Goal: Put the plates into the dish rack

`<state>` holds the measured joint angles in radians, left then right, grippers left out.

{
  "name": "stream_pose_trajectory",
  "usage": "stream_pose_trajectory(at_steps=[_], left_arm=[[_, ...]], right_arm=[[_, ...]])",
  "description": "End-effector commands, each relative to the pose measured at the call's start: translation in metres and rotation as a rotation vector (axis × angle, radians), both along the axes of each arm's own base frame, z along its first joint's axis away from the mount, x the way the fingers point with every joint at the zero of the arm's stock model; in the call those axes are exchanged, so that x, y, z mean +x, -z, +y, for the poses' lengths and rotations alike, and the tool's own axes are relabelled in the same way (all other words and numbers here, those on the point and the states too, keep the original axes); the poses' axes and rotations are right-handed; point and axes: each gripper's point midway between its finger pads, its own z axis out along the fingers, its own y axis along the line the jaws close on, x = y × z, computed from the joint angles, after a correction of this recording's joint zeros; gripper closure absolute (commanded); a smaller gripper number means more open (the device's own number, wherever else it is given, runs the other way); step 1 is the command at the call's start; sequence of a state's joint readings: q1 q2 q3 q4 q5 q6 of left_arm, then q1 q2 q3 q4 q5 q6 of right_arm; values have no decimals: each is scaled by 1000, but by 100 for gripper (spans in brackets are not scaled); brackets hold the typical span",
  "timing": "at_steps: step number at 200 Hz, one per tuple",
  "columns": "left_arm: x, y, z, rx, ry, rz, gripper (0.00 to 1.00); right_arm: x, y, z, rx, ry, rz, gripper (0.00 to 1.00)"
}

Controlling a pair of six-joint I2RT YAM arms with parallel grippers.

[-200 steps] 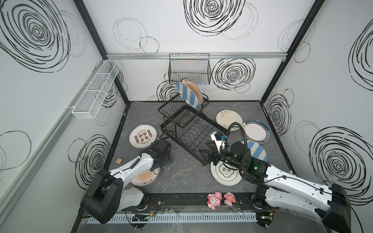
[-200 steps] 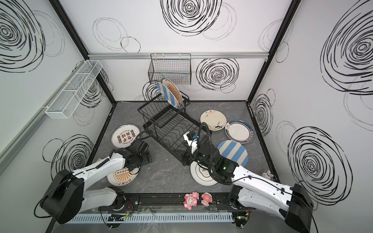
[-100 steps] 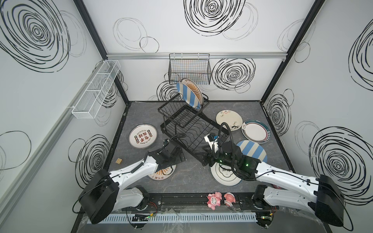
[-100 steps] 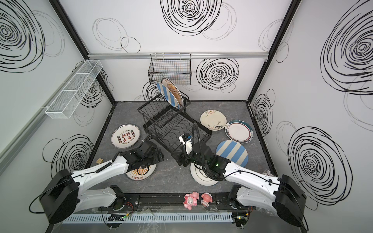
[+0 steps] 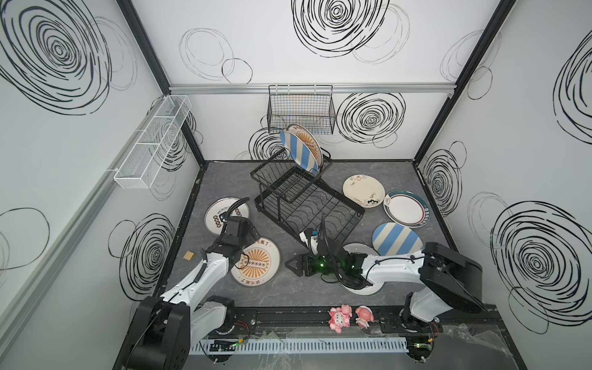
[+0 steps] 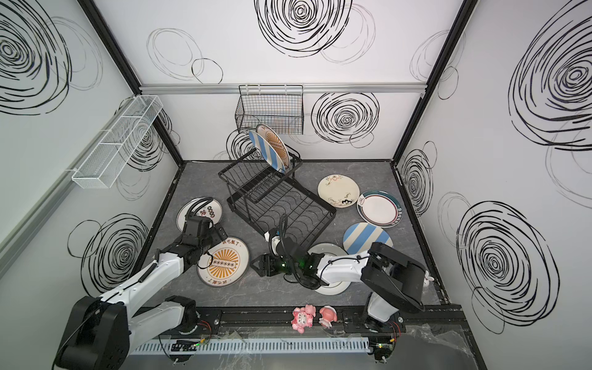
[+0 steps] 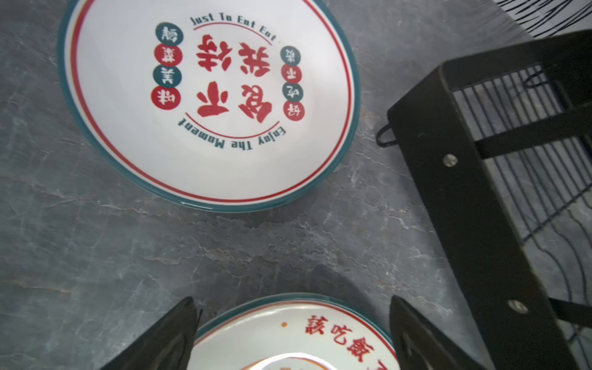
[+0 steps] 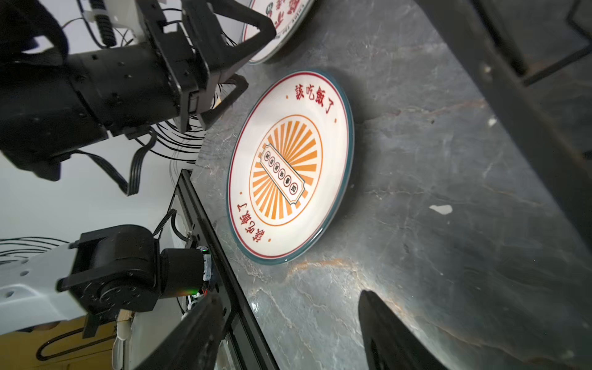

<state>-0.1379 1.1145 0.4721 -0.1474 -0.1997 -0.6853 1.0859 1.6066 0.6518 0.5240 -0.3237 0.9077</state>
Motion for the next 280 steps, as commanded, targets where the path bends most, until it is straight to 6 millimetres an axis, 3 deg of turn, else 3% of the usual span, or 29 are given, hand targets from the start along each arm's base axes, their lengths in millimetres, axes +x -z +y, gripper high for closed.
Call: stream_pose_trajectory(at_steps=[1,50,72,91,138,194,227,280], left_arm=[[17,-12,7,-17,21,-95,4],[13,-3,23,-92,9,-95,4],[12,3,18,-122,21,-97,4],[12,7,15,-141,35,-85,4],[7,22,4,-199,67,-61,4],[3,25,1,-224,69,-60,4],[-1,29,-6,-265,80,-64,4],[-6,27,-12,-292,101,-76,4]], right_arm=[[4,-23,26,79,-21,11,28],[16,18,44,-32,-65,61,29],[23,37,50,-134,-89,57,29],[27,52,45,-207,-92,67,29],[34,62,46,-235,-97,61,29],[48,70,49,-237,-84,60,31],[50,77,50,-233,-84,74,36],[51,89,49,-236,-79,107,55]])
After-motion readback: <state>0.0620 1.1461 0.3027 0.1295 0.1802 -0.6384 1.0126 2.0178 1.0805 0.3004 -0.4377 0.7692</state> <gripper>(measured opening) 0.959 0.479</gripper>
